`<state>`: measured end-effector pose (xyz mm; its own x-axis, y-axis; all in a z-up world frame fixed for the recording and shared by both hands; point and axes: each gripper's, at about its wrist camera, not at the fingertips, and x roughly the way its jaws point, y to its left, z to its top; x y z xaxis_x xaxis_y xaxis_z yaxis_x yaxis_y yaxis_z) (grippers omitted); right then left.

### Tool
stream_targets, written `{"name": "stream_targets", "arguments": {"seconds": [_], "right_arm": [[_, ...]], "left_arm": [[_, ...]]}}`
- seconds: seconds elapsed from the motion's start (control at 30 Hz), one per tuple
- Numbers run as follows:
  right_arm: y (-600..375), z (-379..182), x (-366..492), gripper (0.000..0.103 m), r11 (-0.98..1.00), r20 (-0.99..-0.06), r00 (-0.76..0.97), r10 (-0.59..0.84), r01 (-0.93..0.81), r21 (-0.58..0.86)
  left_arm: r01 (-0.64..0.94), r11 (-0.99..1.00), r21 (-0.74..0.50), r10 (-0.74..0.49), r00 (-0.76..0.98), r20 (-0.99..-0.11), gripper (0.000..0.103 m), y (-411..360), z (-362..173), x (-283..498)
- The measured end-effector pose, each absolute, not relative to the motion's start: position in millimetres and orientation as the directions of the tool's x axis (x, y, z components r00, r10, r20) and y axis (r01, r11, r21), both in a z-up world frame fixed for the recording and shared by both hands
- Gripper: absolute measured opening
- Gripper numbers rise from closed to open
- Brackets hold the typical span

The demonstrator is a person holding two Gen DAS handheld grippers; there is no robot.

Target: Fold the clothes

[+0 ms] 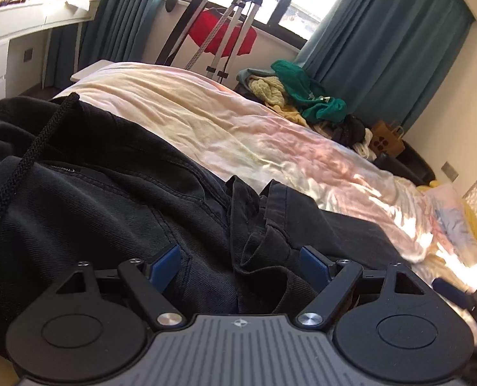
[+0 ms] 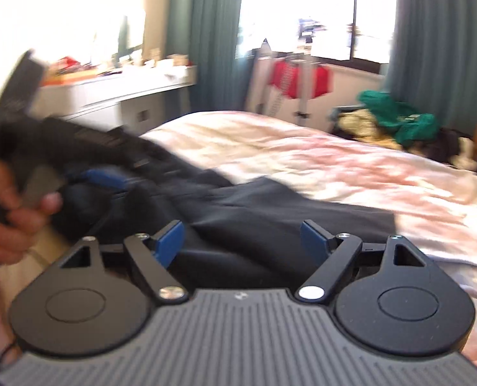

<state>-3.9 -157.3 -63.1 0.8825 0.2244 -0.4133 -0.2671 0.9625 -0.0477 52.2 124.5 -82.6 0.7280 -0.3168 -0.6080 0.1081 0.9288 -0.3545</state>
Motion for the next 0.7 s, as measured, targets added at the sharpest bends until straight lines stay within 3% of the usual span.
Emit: {"name": "stream_targets", "arguments": {"seconds": [0.2, 0.33, 0.4, 0.53, 0.7], "right_arm": [[-231, -96, 22, 0.081, 0.989, -0.43, 0.901, 0.066, -0.002, 0.146], [-246, -130, 40, 0.081, 0.972, -0.576, 0.817, 0.032, 0.108, 0.207], [-252, -141, 42, 0.082, 0.959, -0.605, 0.793, 0.062, 0.122, 0.258], [-263, -144, 41, 0.083, 0.927, -0.611, 0.784, 0.104, 0.146, 0.344], [-268, -145, 38, 0.083, 0.897, -0.621, 0.773, 0.132, 0.174, 0.407]], "left_arm": [[0.102, 0.987, -0.128, -0.163, 0.701, -0.694, 0.083, 97, -93, 41], [0.118, 0.993, 0.014, -0.071, 0.683, -0.727, 0.083, 78, -104, 38], [0.126, 0.991, 0.038, -0.06, 0.688, -0.723, 0.082, 74, -102, 36], [0.143, 0.988, -0.062, -0.147, 0.72, -0.678, 0.083, 83, -80, 31], [0.151, 0.922, -0.358, -0.349, 0.727, -0.592, 0.084, 102, -65, 43]]}}
